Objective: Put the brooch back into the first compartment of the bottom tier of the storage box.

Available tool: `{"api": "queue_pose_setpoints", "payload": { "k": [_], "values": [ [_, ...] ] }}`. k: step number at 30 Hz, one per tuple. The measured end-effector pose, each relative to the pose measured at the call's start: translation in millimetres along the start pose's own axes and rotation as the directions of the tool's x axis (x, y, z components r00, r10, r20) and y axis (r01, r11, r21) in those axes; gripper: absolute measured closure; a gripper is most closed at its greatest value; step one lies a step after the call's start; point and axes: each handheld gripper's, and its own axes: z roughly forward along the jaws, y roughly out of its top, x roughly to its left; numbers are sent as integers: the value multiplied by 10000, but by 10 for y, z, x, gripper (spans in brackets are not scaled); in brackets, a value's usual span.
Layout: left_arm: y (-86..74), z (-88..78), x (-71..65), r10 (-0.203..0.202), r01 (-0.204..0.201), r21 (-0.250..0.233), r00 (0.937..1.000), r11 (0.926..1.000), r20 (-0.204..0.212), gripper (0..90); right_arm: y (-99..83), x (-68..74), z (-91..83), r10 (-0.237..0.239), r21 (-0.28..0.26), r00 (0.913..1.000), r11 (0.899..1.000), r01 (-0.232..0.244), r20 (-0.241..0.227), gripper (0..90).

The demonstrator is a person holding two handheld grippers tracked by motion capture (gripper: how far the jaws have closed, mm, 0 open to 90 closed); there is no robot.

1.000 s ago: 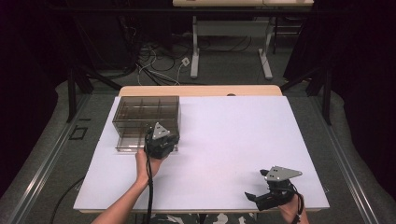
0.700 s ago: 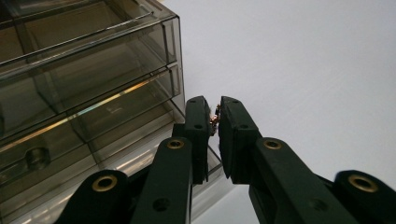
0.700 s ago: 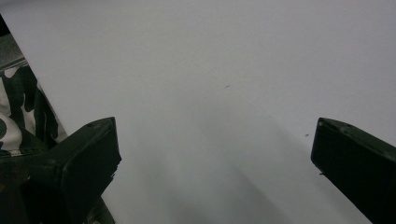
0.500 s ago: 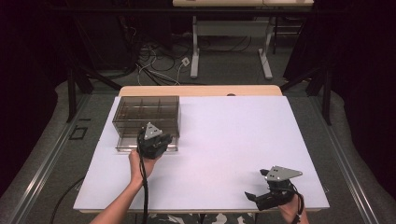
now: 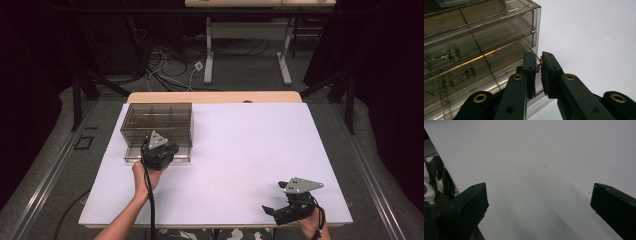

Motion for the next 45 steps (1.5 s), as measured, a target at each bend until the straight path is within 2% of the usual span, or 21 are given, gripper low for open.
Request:
{"api": "queue_pose_setpoints", "payload": {
  "k": [5, 9, 12, 13, 14, 15, 19, 27, 34, 38, 43, 45],
  "values": [
    [-23, -43, 31, -90, 90, -41, 9999, 10000, -92, 816, 7, 6, -2, -58, 46, 10000, 10000, 58, 2, 5],
    [-40, -84, 82, -178, 177, -52, 9996, 9998, -226, 816, 1, 4, 1, -4, -123, 10000, 9999, 4, 29, 5],
    [-65, -112, 115, -277, 276, -63, 9992, 9996, -295, 816, 7, 6, -5, -76, 28, 10000, 10000, 76, 17, 5],
    [-71, -121, 124, -289, 288, -39, 9991, 9996, -325, 816, 7, 8, -2, -69, -9, 10000, 10000, 69, 15, 5],
    [-78, -127, 136, -279, 277, -51, 9989, 9996, -373, 815, -1, 9, 15, -43, -304, 10000, 9995, 44, 65, 5],
    [-83, -135, 146, -333, 331, -43, 9988, 9994, -354, 815, 4, 3, 5, -77, -122, 10000, 9999, 77, 19, 5],
    [-96, -175, 183, -316, 313, -63, 9980, 9995, -544, 816, 6, 6, -4, -81, 39, 10000, 10000, 81, 8, 5],
    [-147, -262, 275, -531, 522, -149, 9960, 9985, -718, 815, -1, -2, 1, 63, -6, 10000, 10000, -63, 1, 6],
    [-139, -317, 351, -608, 583, -282, 9933, 9979, -984, 816, 3, 2, 2, -92, -26, 10000, 10000, 92, -3, 6],
    [-146, -328, 386, -724, 699, -272, 9920, 9972, -1036, 816, 1, 0, -1, -82, -22, 10000, 10000, 82, 4, 6],
    [-148, -317, 404, -668, 646, -244, 9919, 9976, -1079, 816, 5, 6, -5, -104, -20, 9999, 9999, 104, -4, 6],
    [-159, -323, 425, -840, 822, -214, 9909, 9964, -1050, 816, 2, 7, 7, -69, -174, 10000, 9998, 69, 25, 6]
  ]
}}
